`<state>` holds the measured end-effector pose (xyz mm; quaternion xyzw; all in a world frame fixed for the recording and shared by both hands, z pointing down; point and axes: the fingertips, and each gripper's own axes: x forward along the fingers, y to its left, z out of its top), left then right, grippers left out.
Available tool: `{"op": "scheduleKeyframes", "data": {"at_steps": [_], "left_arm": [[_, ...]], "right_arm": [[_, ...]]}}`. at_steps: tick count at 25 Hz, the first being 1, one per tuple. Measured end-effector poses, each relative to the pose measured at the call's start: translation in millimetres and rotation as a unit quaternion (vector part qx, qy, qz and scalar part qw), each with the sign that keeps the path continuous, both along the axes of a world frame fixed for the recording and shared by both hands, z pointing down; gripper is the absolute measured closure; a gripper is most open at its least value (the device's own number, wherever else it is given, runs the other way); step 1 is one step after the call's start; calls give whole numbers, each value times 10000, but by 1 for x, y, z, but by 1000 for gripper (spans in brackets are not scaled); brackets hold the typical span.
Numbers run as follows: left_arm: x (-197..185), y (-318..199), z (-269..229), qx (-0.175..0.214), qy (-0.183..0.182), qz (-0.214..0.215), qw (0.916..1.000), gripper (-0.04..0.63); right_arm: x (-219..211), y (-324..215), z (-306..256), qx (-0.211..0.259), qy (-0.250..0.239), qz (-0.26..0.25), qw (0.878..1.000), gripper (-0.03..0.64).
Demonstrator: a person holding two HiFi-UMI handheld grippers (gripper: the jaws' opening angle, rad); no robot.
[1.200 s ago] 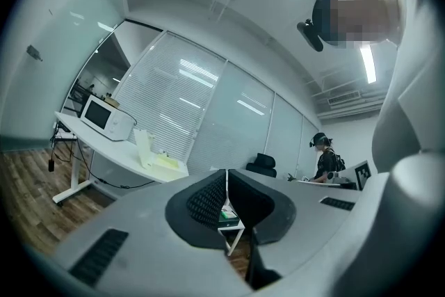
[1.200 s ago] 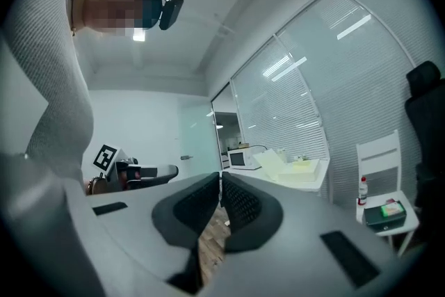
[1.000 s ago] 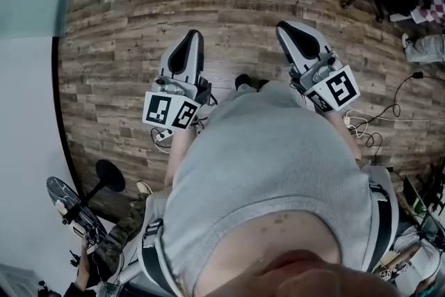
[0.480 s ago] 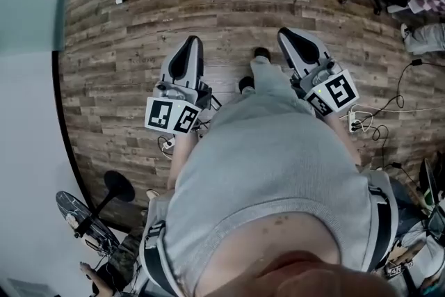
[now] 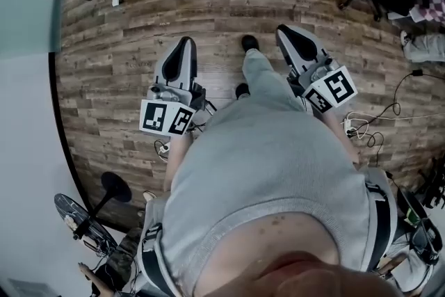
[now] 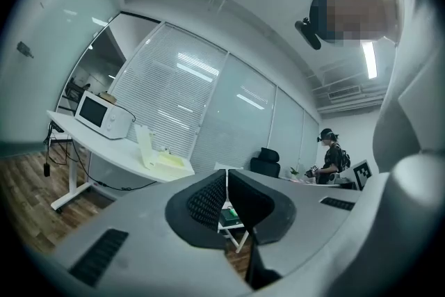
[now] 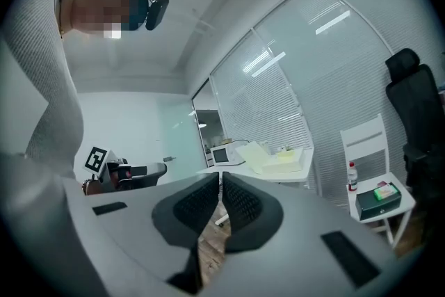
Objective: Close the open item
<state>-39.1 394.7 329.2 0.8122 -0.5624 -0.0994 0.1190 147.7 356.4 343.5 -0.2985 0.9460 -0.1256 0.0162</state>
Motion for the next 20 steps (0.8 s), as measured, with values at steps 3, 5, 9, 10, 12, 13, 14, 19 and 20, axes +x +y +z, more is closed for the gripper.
{"op": "scheduleKeyframes", "data": {"at_steps": [3, 5, 9, 10, 12, 13, 14, 19, 20], "left_arm": [[-10, -31, -1, 9, 58, -186, 9998, 578], [-17, -53, -4, 20, 102, -266, 9996, 578], [-27, -96, -15, 76, 60, -385, 9992, 578], [-28, -107, -18, 99, 21, -411, 9991, 578], [-30, -125, -25, 142, -51, -459, 9988, 578], [-30, -134, -28, 159, -80, -484, 9987, 578], [-31, -142, -29, 167, -102, -506, 9985, 578], [-35, -184, -29, 151, -102, -598, 9980, 578], [-36, -192, -28, 158, -99, -621, 9979, 578]], "right_arm": [[-9, -33, -1, 39, 3, -167, 9999, 548], [-16, -57, -3, 63, 1, -270, 9996, 548], [-27, -107, -16, 132, -92, -382, 9991, 548], [-28, -119, -21, 167, -105, -394, 9990, 548], [-29, -138, -27, 222, -127, -441, 9987, 548], [-30, -147, -27, 238, -134, -481, 9985, 548], [-31, -156, -27, 243, -133, -522, 9983, 548], [-34, -200, -17, 111, -111, -653, 9977, 548], [-36, -208, -17, 122, -107, -682, 9975, 548]]}}
